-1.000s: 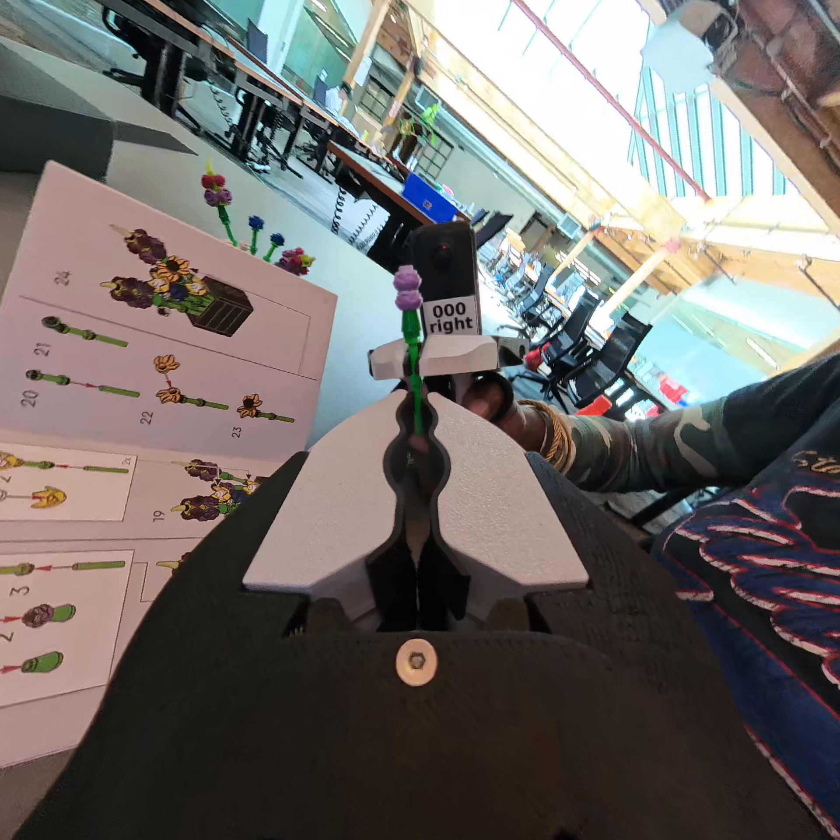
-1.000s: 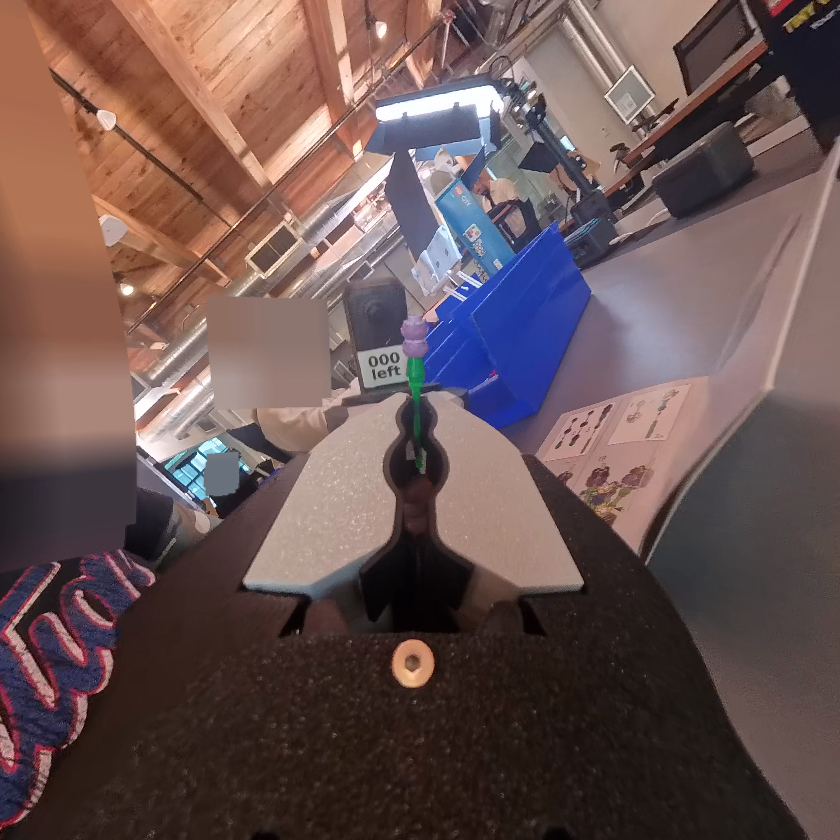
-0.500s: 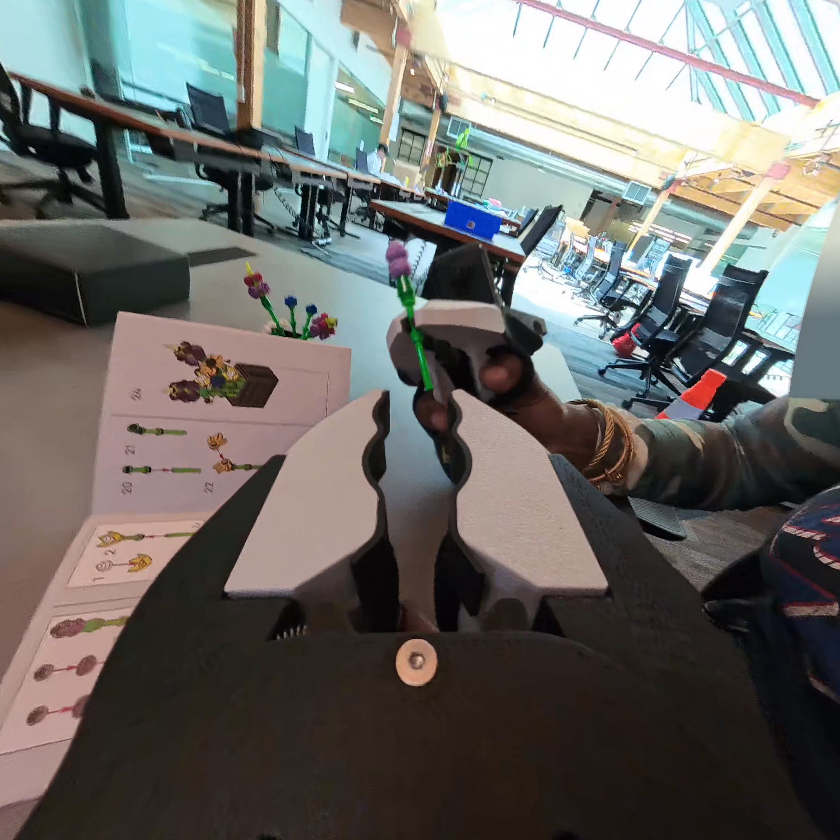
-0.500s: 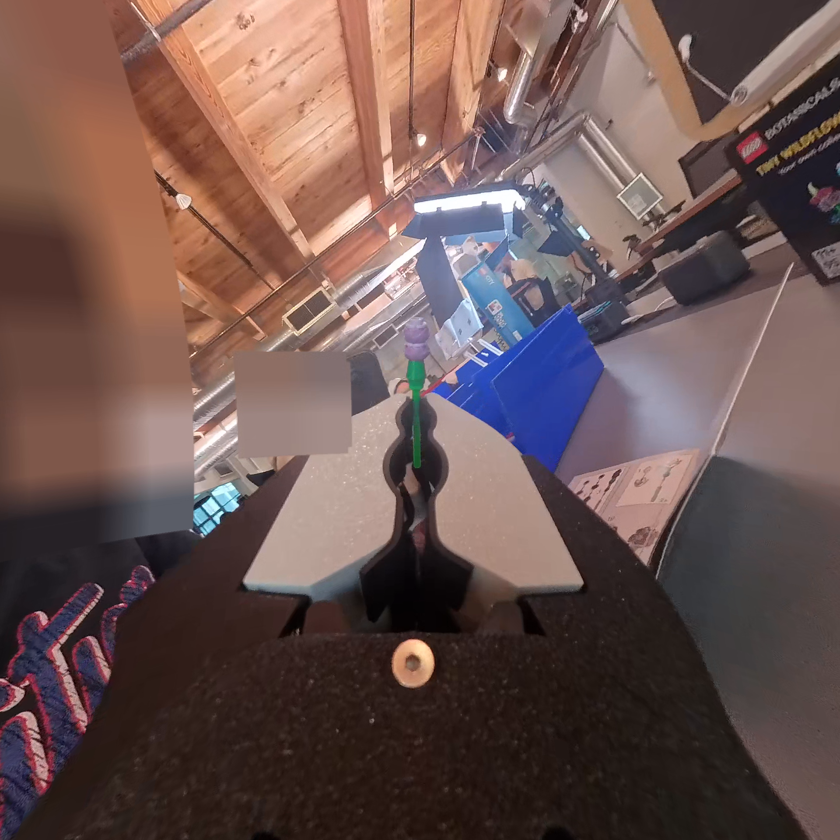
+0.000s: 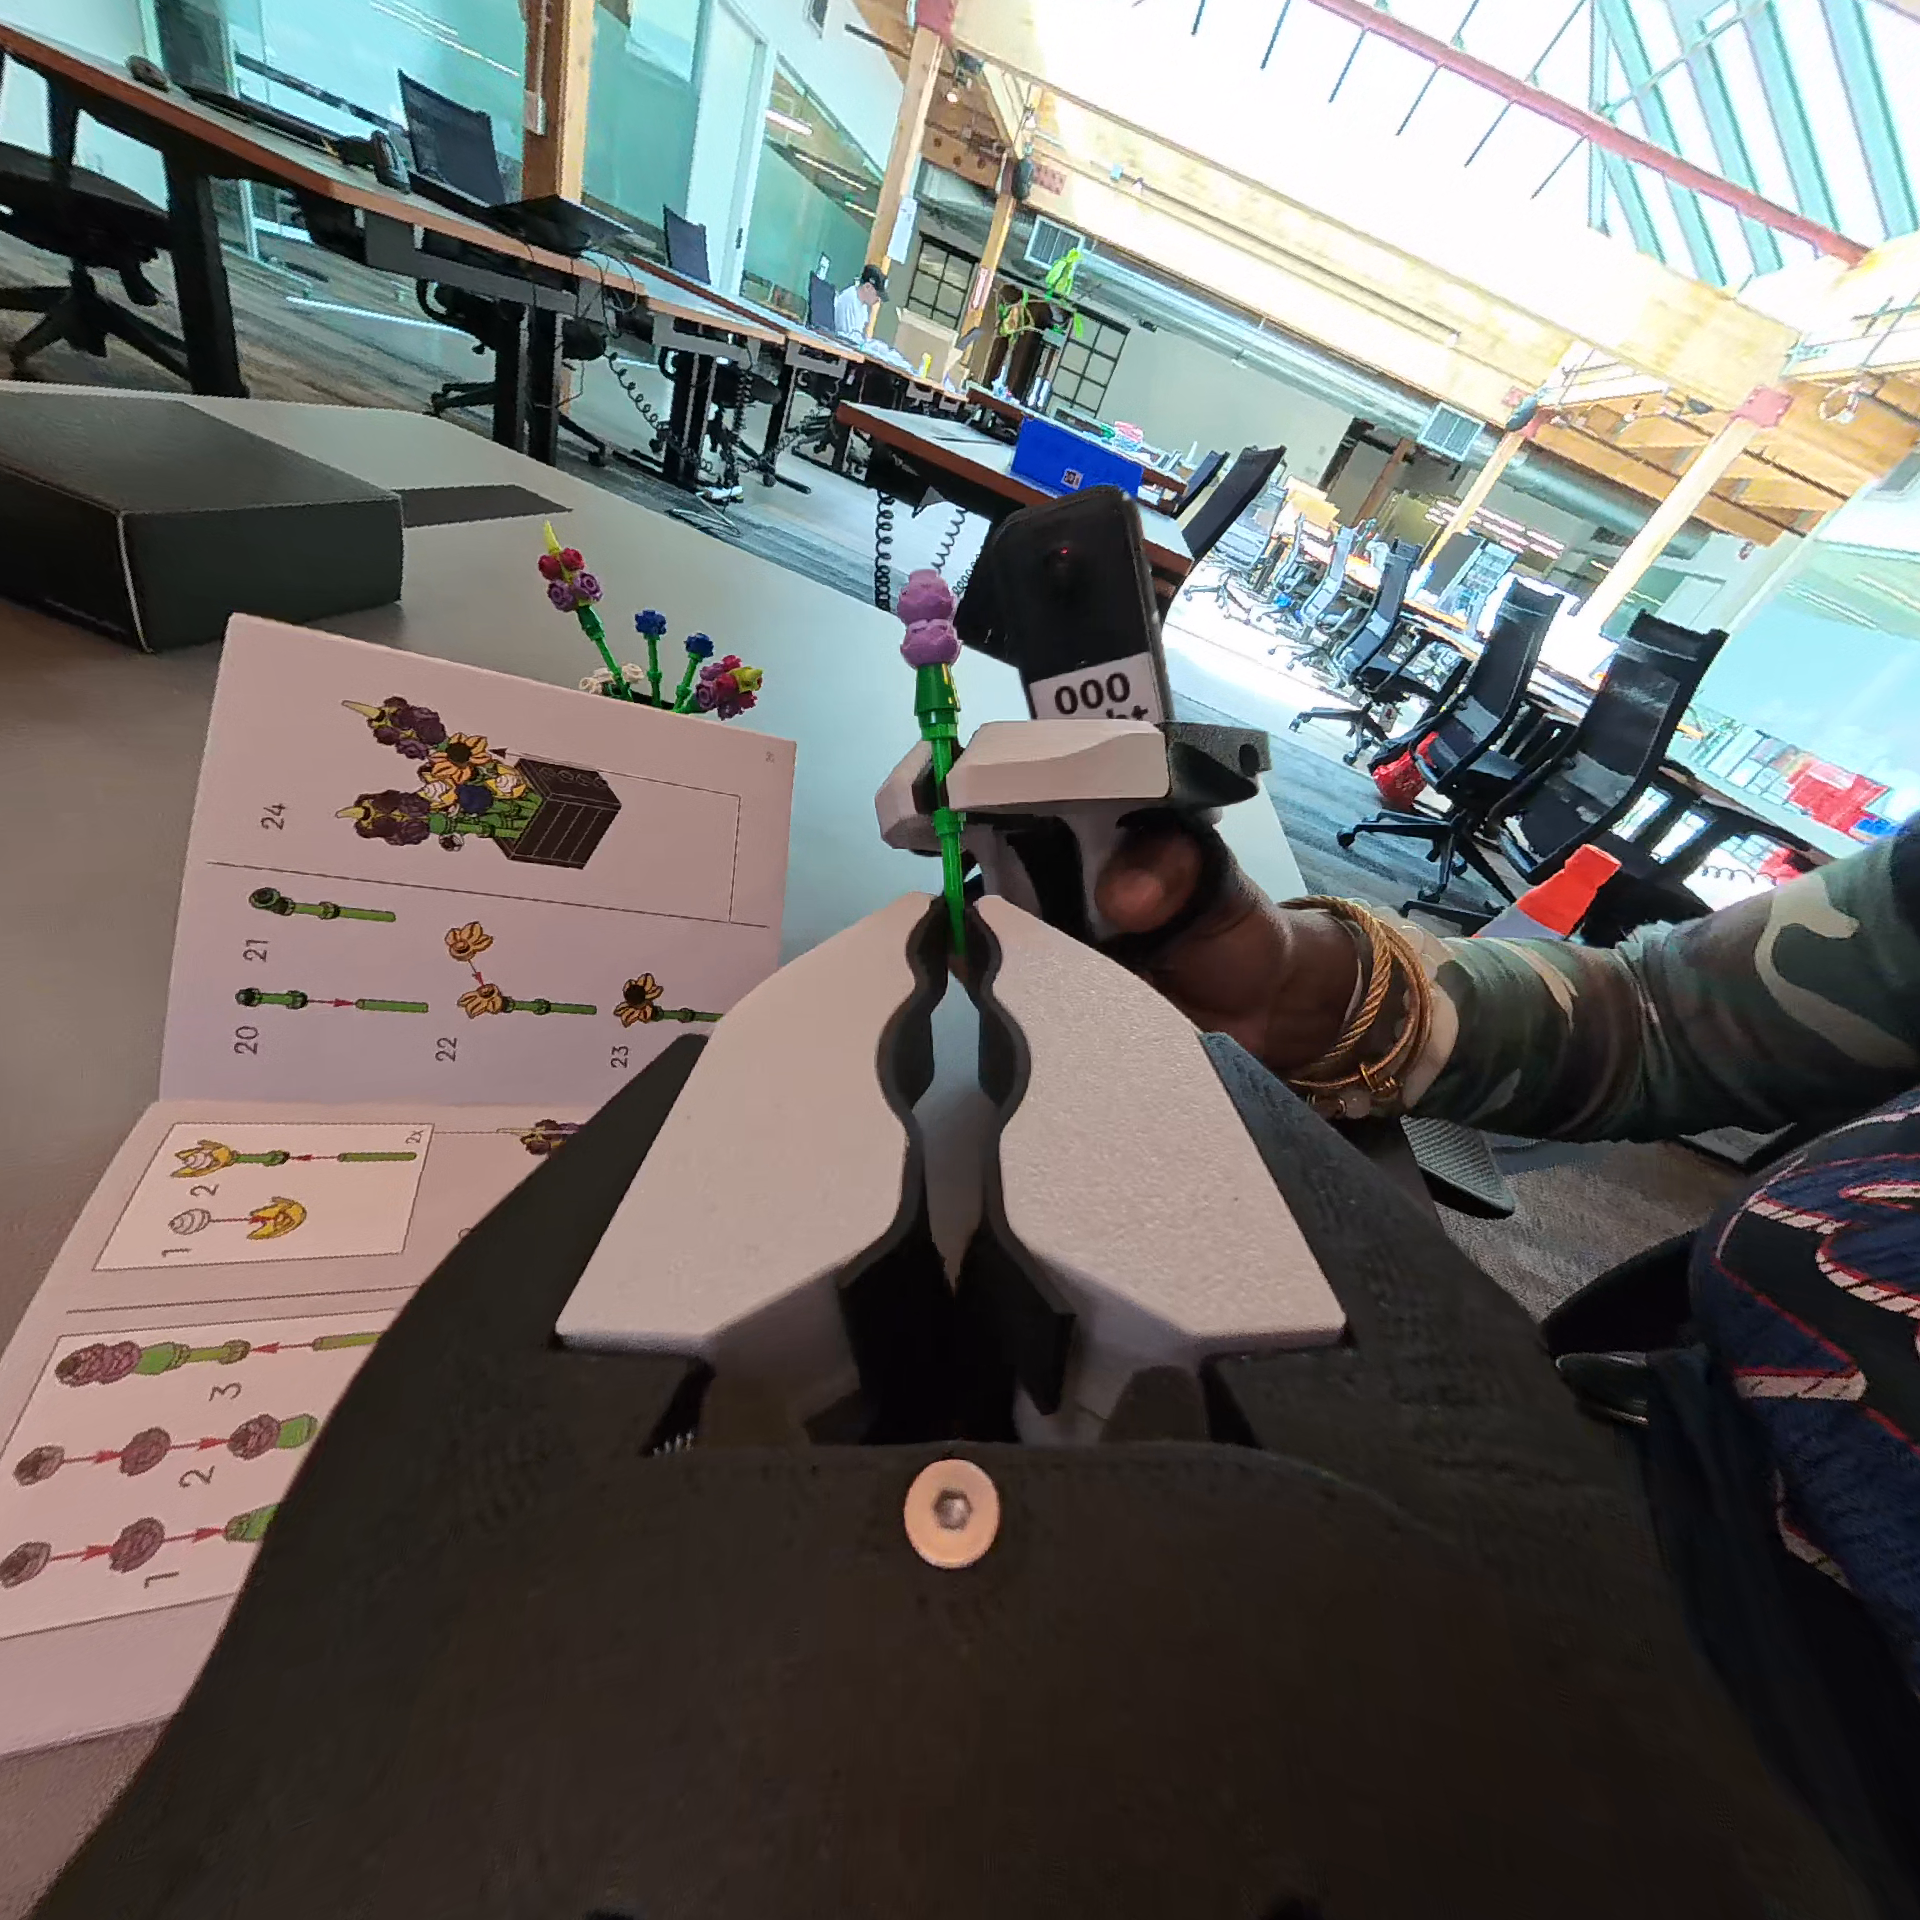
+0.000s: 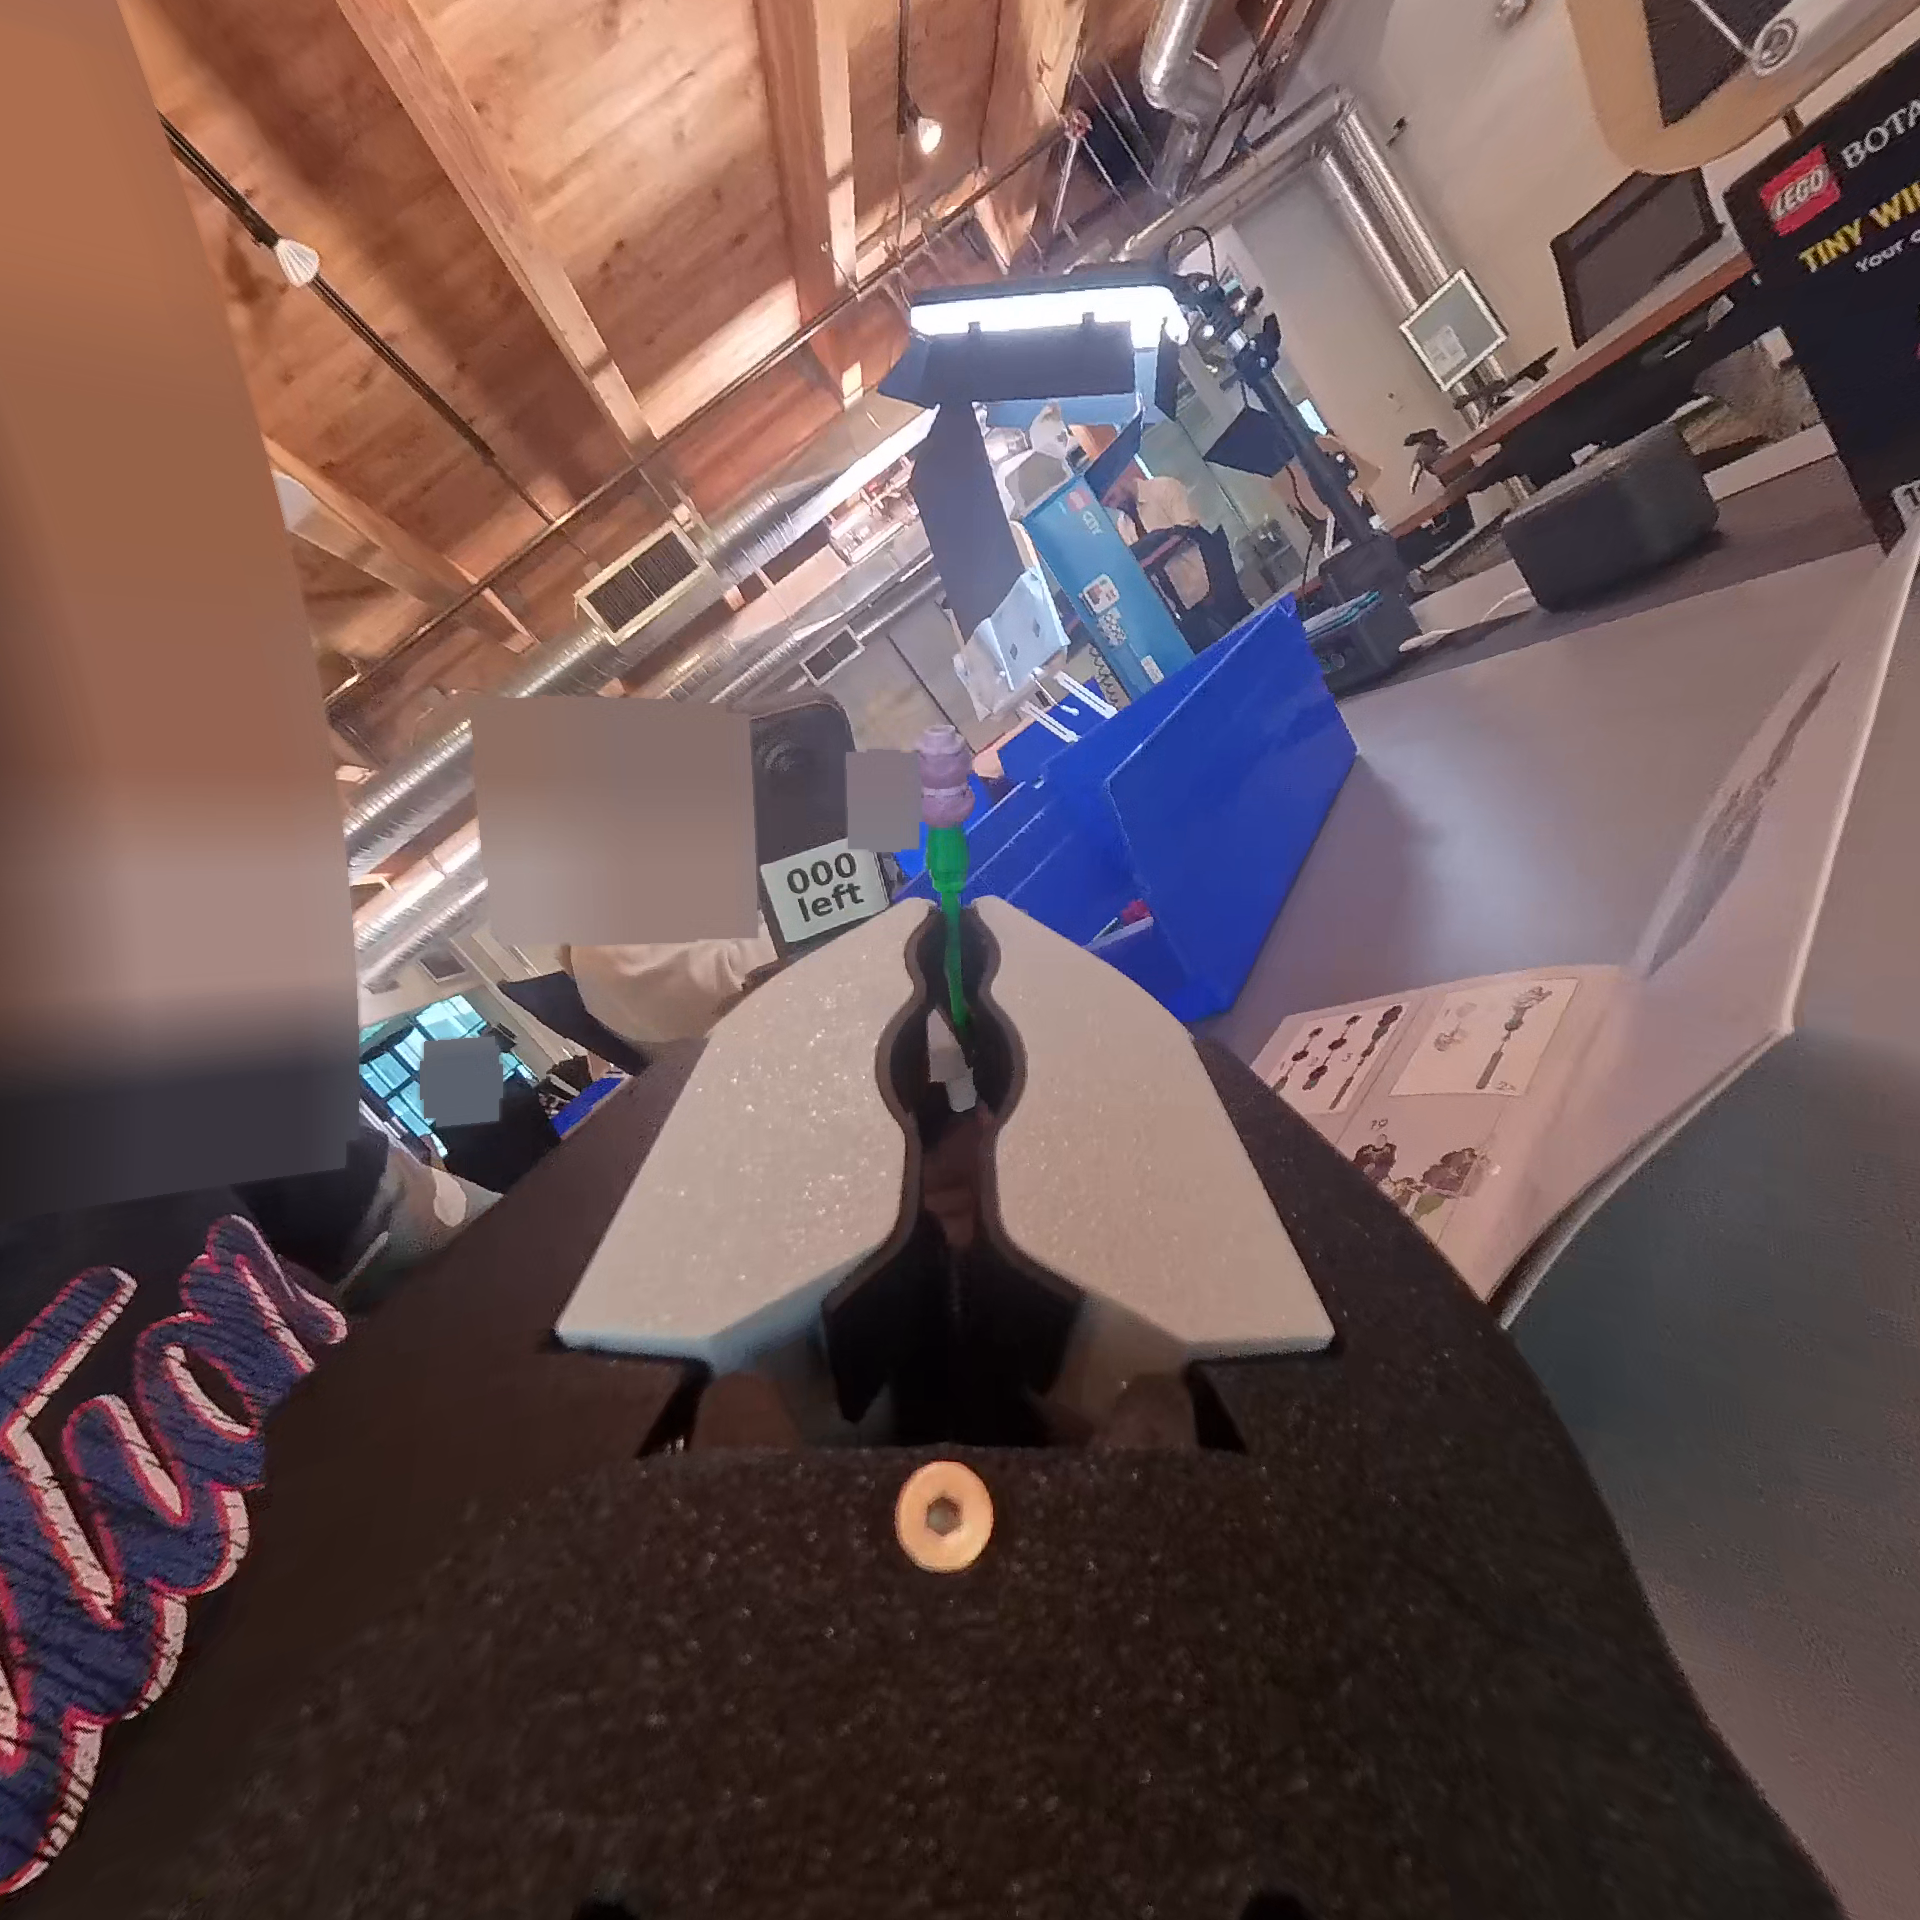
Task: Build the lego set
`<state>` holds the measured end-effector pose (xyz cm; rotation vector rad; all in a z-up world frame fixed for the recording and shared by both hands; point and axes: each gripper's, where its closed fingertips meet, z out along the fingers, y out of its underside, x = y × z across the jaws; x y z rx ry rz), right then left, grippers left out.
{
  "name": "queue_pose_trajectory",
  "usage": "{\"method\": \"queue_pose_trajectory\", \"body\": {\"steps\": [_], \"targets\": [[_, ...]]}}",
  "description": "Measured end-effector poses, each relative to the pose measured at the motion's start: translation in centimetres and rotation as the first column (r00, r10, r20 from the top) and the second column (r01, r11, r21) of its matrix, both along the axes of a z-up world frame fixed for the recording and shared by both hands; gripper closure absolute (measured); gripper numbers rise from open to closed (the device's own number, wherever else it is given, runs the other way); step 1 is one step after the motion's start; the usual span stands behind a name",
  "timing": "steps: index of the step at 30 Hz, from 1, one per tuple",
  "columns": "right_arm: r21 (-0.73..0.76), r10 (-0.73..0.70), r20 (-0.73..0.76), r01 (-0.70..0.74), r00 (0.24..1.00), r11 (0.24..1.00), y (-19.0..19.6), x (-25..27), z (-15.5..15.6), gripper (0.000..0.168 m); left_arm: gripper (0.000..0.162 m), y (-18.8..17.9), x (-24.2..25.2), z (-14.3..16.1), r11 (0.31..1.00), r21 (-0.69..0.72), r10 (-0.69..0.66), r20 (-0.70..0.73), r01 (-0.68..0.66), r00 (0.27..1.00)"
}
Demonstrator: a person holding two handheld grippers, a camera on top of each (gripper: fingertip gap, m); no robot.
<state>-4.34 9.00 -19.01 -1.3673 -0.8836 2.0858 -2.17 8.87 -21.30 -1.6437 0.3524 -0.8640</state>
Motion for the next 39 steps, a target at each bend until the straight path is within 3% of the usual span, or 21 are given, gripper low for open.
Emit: {"method": "queue_pose_trajectory", "body": {"steps": [10, 16, 19, 22, 23, 25, 27, 30, 33, 39], "targets": [[0.009, 0.007, 0.072, -0.008, 0.997, 1.0, -0.3, -0.4, -1.2, 0.165, 0.161, -0.1, -0.3, -1.1, 0.999, -0.044, -0.002, -0.036, 0.001, 0.999], [0.015, 0.011, 0.068, -0.012, 0.998, 1.0, -0.3, -0.4, -1.0, 0.165, 0.16, -0.1, -0.2, -1.0, 1.0, -0.024, 0.005, -0.057, -0.007, 0.998], [0.061, -0.002, -0.004, 0.002, 1.0, 0.998, -0.5, 0.1, 0.1, 0.165, 0.159, -0.2, 0.2, -0.5, 1.0, 0.028, -0.012, -0.116, 0.015, 0.993], [0.227, -0.064, -0.064, 0.077, 0.996, 0.971, -0.8, 0.6, 1.5, 0.165, 0.138, -1.2, 0.5, 0.3, 0.994, 0.014, -0.108, -0.124, 0.111, 0.986], [0.292, -0.105, -0.067, 0.12, 0.992, 0.949, -0.5, 0.8, 1.7, 0.165, 0.13, -1.1, -0.4, 0.1, 0.997, -0.006, -0.078, -0.14, 0.078, 0.987], [0.395, -0.182, -0.061, 0.192, 0.981, 0.899, 0.3, 1.1, 1.7, 0.166, 0.122, 0.2, -4.0, 1.0, 0.99, 0.054, 0.134, -0.153, -0.127, 0.979], [0.448, -0.238, -0.053, 0.236, 0.97, 0.862, 0.9, 1.4, 1.6, 0.165, 0.122, 0.7, -8.1, 3.6, 0.915, 0.188, 0.374, -0.06, -0.357, 0.926], [0.464, -0.23, -0.02, 0.213, 0.973, 0.86, 0.9, 1.2, 1.1, 0.165, 0.137, -0.6, -11.9, 6.7, 0.765, 0.322, 0.553, 0.116, -0.558, 0.825], [0.437, -0.185, 0.013, 0.161, 0.983, 0.885, 0.4, 0.8, 0.6, 0.165, 0.141, -0.6, -13.0, 6.4, 0.739, 0.31, 0.6, 0.098, -0.598, 0.794], [0.363, -0.149, 0.015, 0.134, 0.989, 0.922, 0.5, 0.9, 0.5, 0.165, 0.14, 0.1, -11.6, 5.1, 0.824, 0.231, 0.51, 0.095, -0.518, 0.855]]}}
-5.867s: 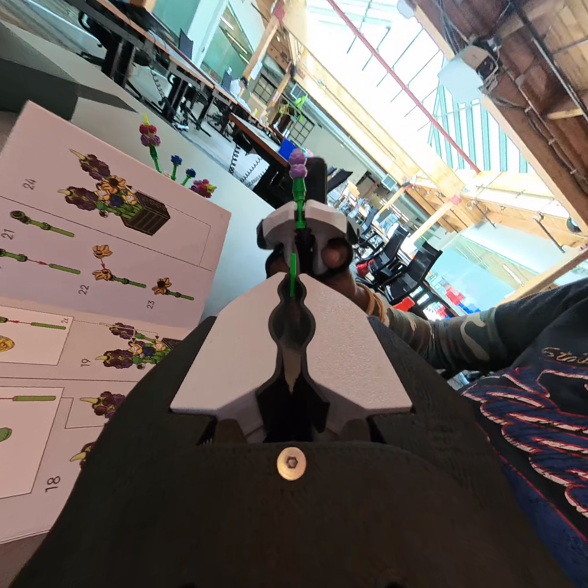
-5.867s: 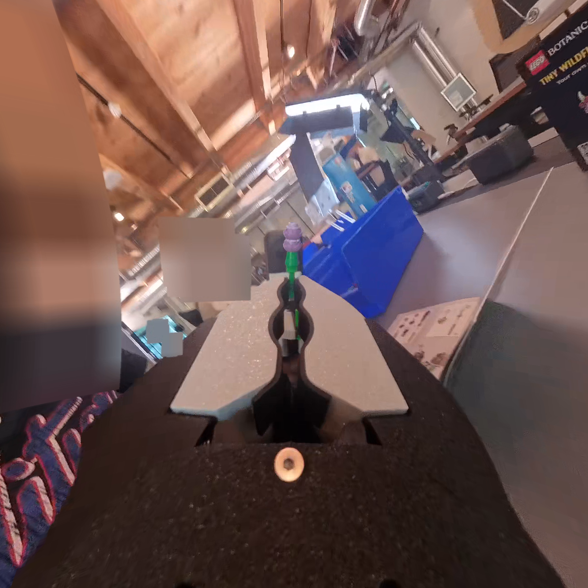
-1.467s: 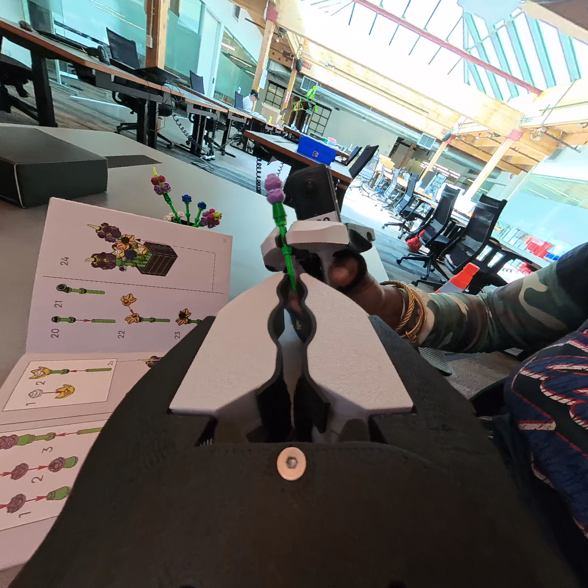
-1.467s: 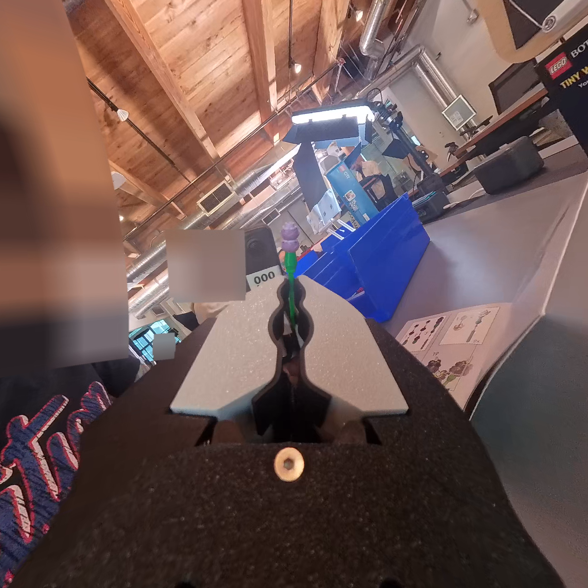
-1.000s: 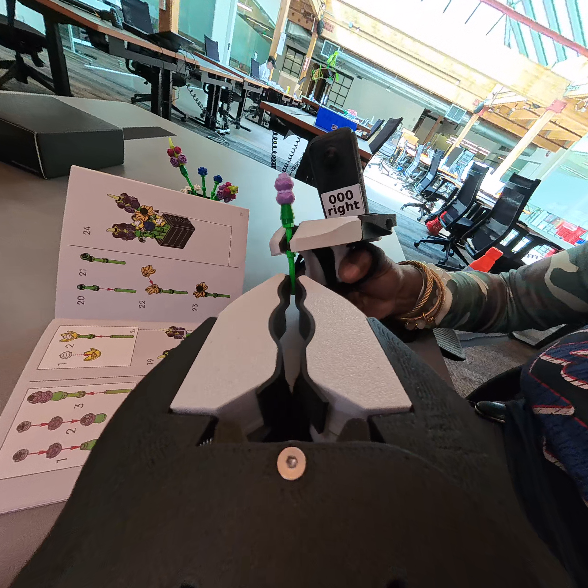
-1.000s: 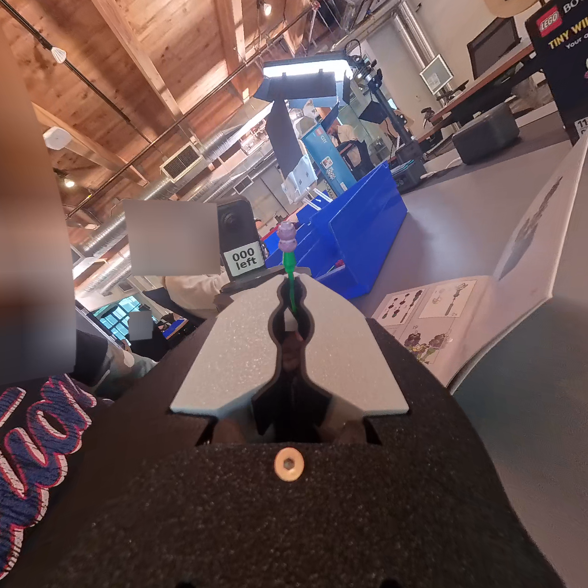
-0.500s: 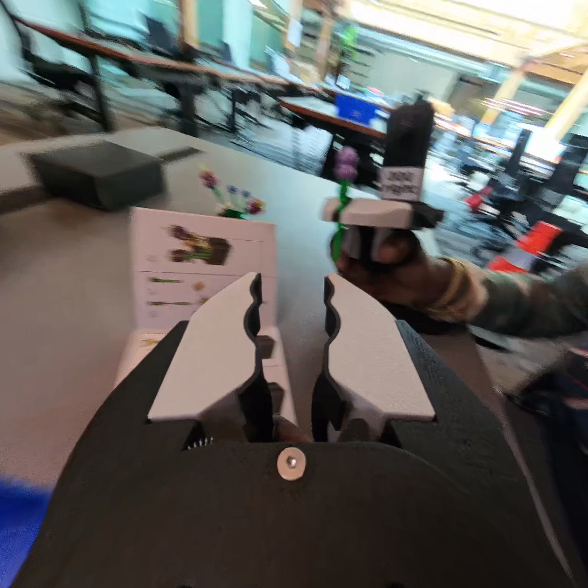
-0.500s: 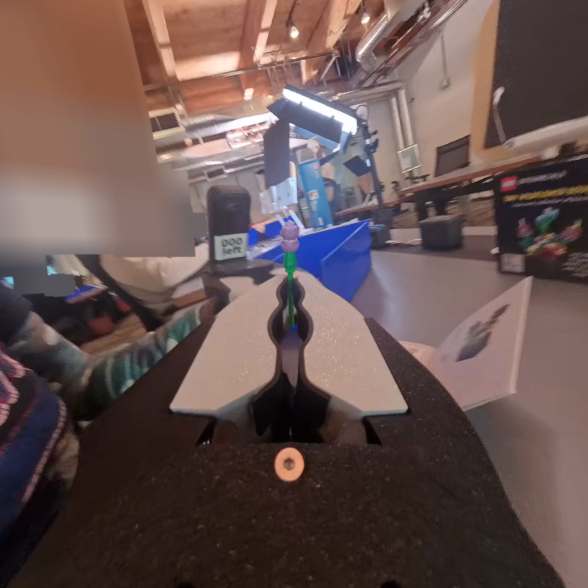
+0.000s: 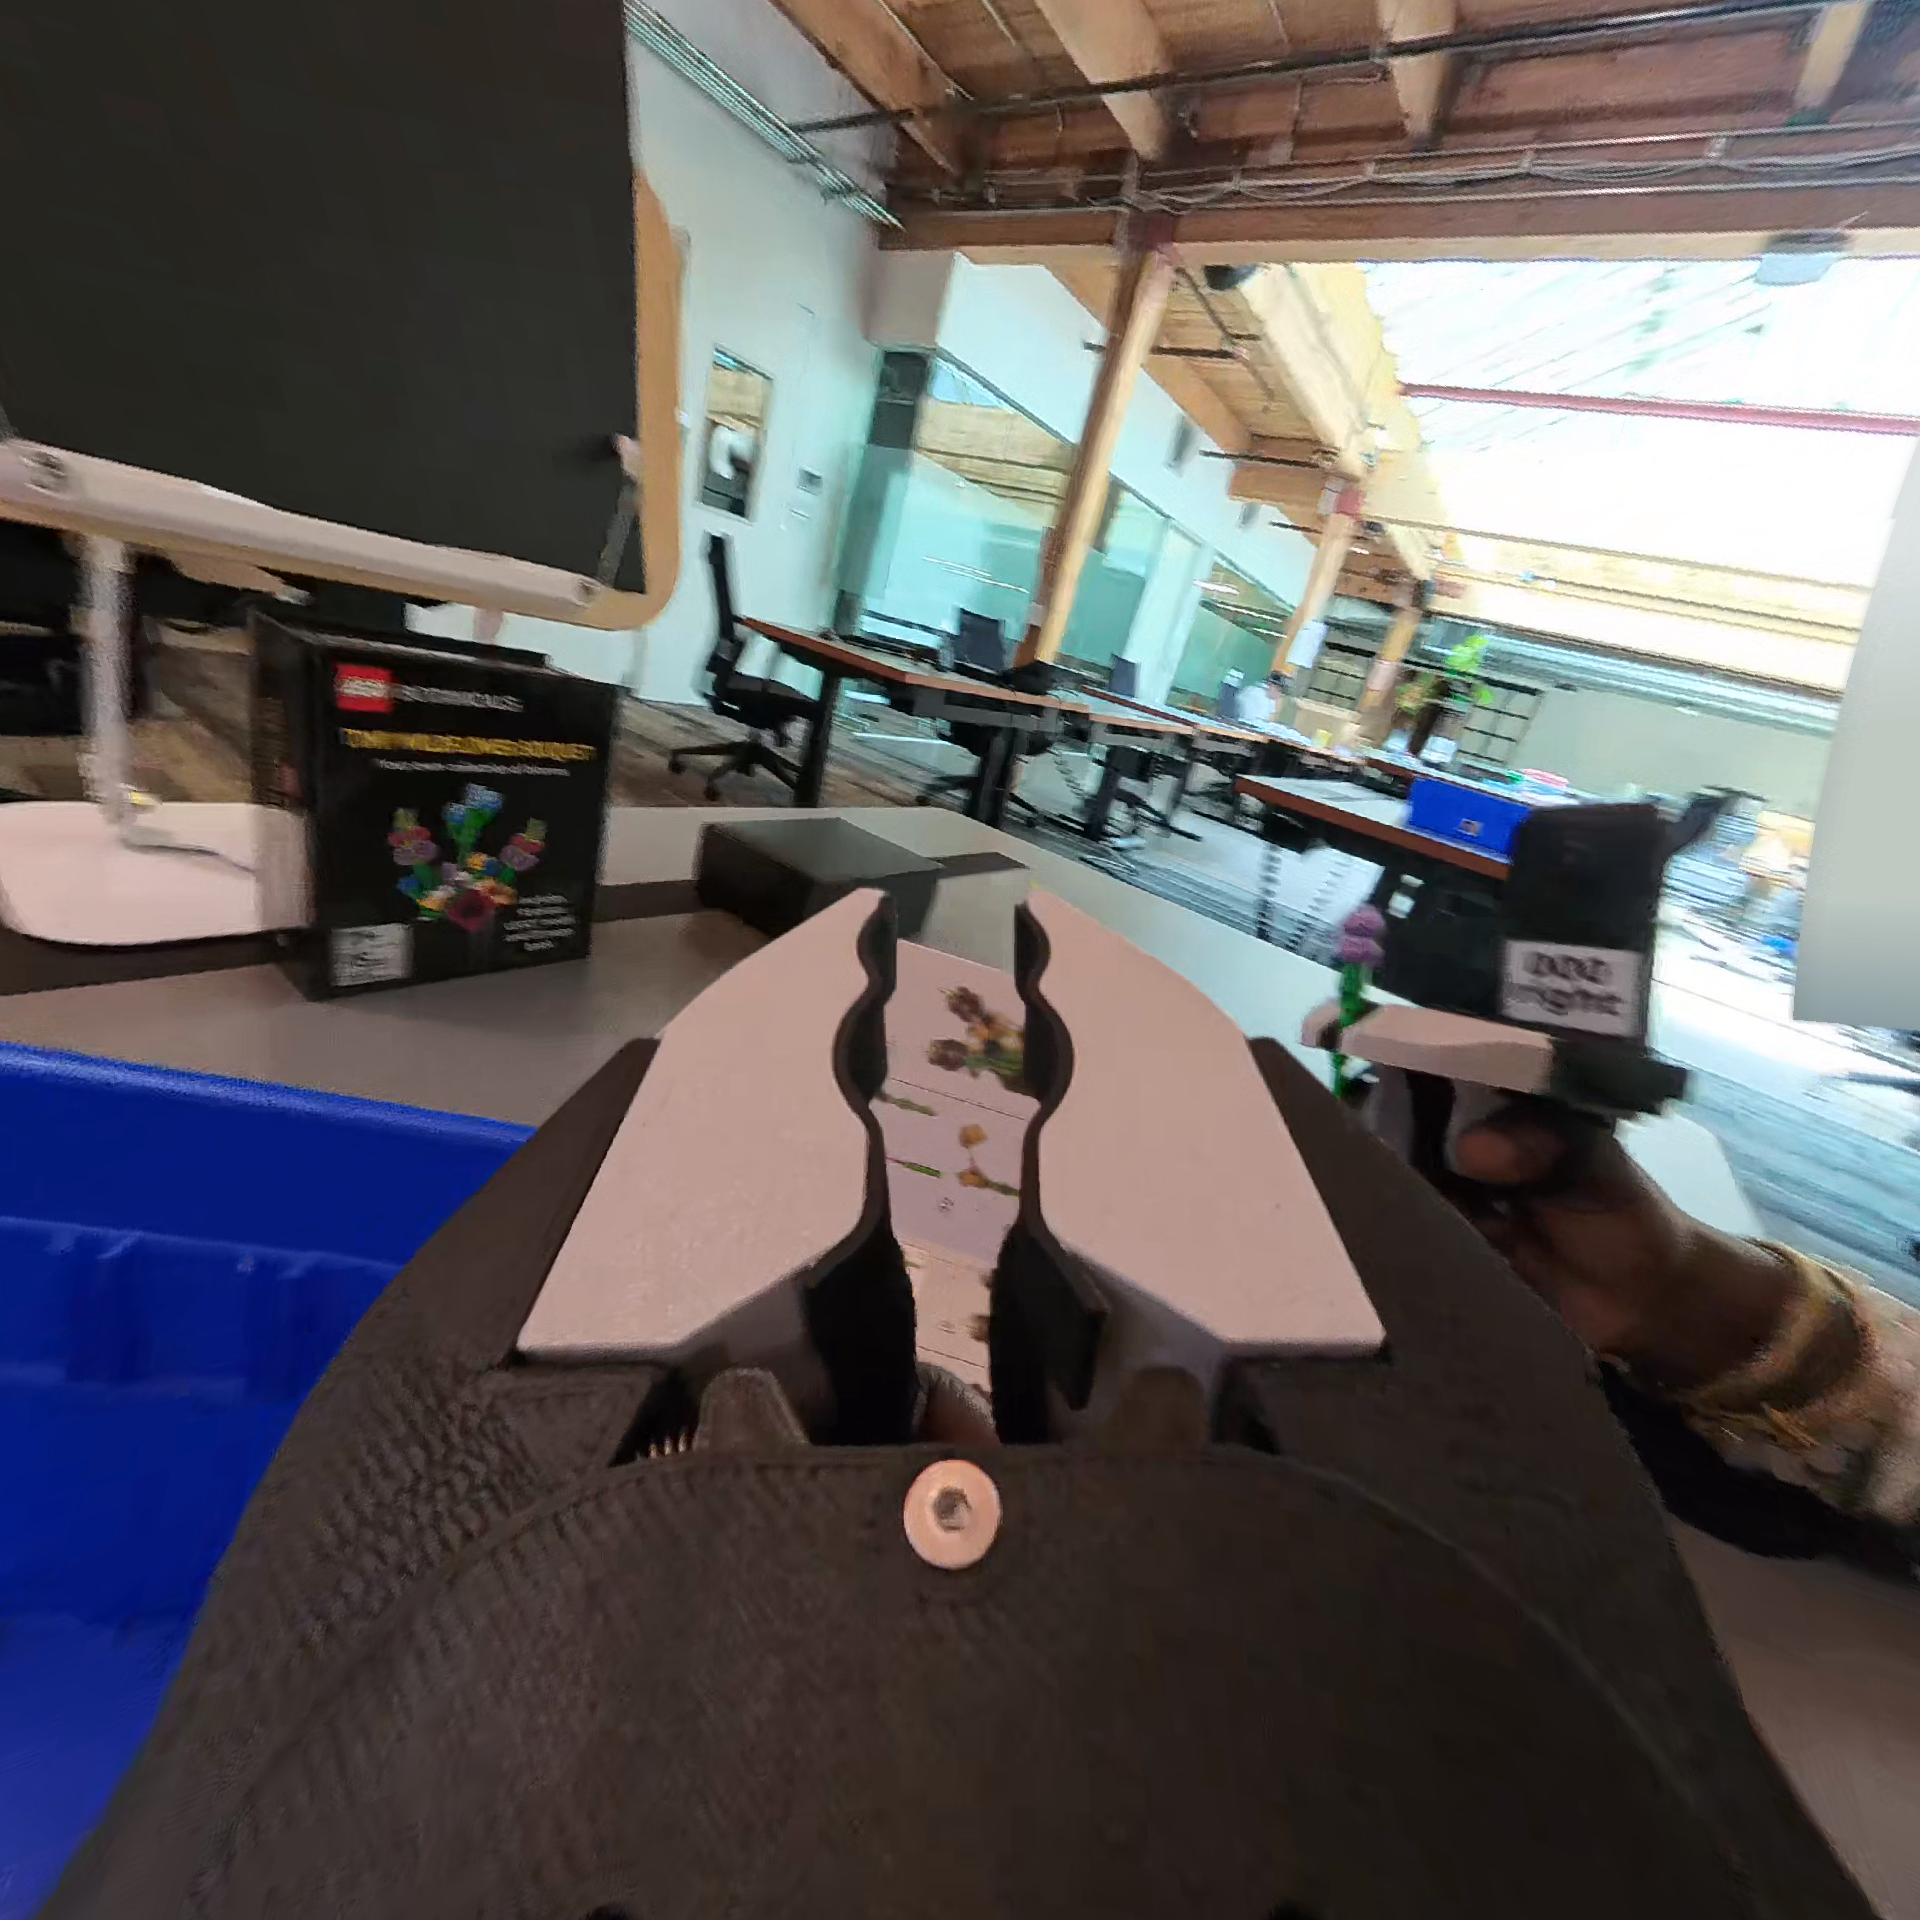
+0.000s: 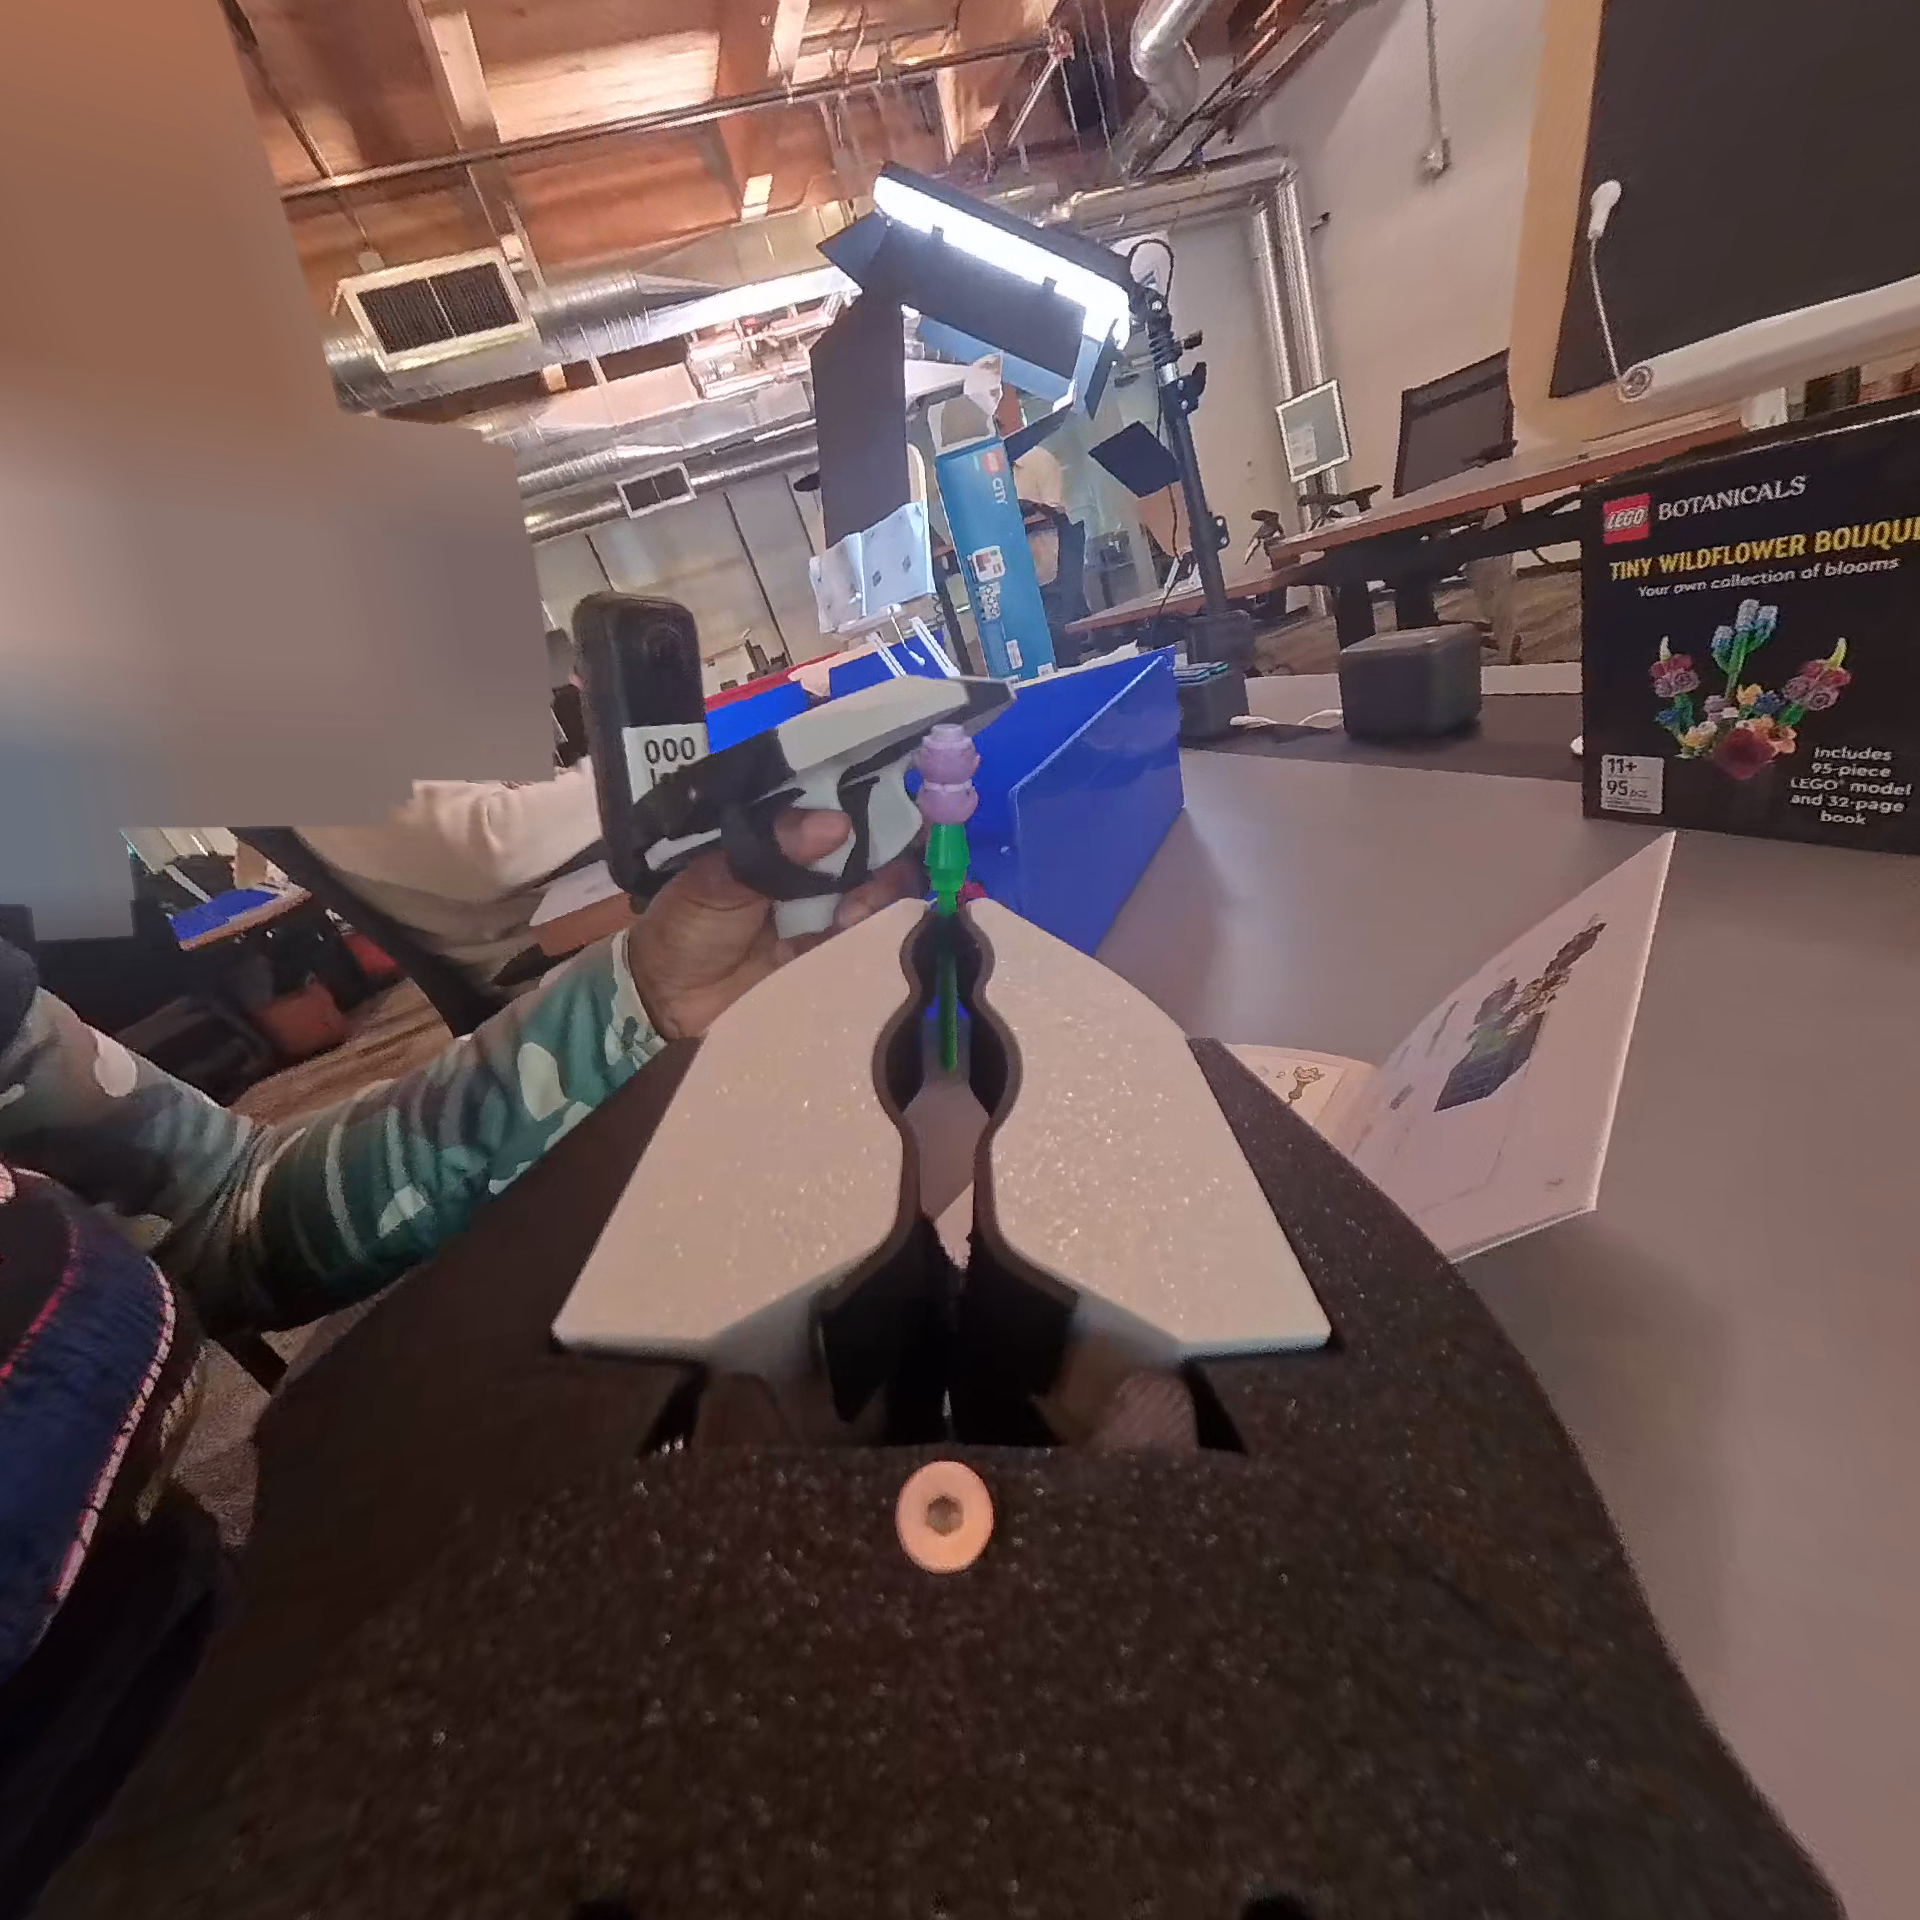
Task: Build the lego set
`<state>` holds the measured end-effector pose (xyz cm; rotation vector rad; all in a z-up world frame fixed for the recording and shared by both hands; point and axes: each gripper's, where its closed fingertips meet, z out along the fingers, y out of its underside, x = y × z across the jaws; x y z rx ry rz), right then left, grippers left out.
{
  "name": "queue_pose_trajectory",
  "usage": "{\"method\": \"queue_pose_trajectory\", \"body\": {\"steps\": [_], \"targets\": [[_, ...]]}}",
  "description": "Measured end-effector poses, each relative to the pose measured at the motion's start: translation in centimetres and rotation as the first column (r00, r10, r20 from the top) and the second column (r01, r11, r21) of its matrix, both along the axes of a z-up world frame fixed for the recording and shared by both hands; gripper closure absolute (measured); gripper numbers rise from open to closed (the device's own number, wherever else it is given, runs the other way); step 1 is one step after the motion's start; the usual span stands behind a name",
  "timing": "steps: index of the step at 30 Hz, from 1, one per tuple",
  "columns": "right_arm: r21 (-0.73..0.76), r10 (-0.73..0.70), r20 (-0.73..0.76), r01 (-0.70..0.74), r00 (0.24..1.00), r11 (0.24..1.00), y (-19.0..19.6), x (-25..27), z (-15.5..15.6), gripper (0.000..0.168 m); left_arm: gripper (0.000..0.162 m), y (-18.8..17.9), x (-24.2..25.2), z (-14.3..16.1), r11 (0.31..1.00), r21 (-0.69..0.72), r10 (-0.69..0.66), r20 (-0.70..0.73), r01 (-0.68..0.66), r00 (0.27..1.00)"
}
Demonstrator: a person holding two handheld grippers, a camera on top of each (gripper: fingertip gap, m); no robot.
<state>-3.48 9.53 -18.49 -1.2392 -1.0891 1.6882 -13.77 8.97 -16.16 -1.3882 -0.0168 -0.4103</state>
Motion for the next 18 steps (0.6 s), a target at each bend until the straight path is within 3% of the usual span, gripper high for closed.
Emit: {"method": "queue_pose_trajectory", "body": {"steps": [2, 4, 5, 7, 10, 18], "targets": [[-0.036, 0.01, -0.023, -0.011, 1.0, 0.999, 0.1, 0.1, 0.3, 0.165, 0.14, -0.2, 2.9, -0.4, 0.975, -0.028, -0.22, 0.019, 0.22, 0.975], [-0.078, 0.021, -0.058, -0.025, 0.998, 0.997, 0.3, 0.3, 0.7, 0.165, 0.136, -1.1, 6.7, -1.4, 0.858, -0.099, -0.497, 0.089, 0.504, 0.863], [-0.105, 0.03, -0.076, -0.038, 0.997, 0.994, 0.4, 0.4, 0.9, 0.166, 0.134, -1.4, 8.0, -1.8, 0.807, -0.126, -0.565, 0.12, 0.577, 0.816], [-0.162, 0.061, -0.12, -0.08, 0.991, 0.984, 0.3, 0.6, 1.3, 0.165, 0.134, -1.3, 9.7, -2.7, 0.781, -0.155, -0.596, 0.104, 0.605, 0.796], [-0.216, 0.099, -0.156, -0.132, 0.983, 0.968, -0.1, 0.6, 1.5, 0.165, 0.134, -1.2, 11.1, -3.2, 0.796, -0.165, -0.587, 0.025, 0.583, 0.809], [-0.166, 0.167, -0.123, -0.186, 0.978, 0.969, -1.9, -0.2, 1.0, 0.165, 0.138, -1.3, 12.1, -3.1, 0.787, -0.133, -0.603, 0.034, 0.602, 0.797]]}}
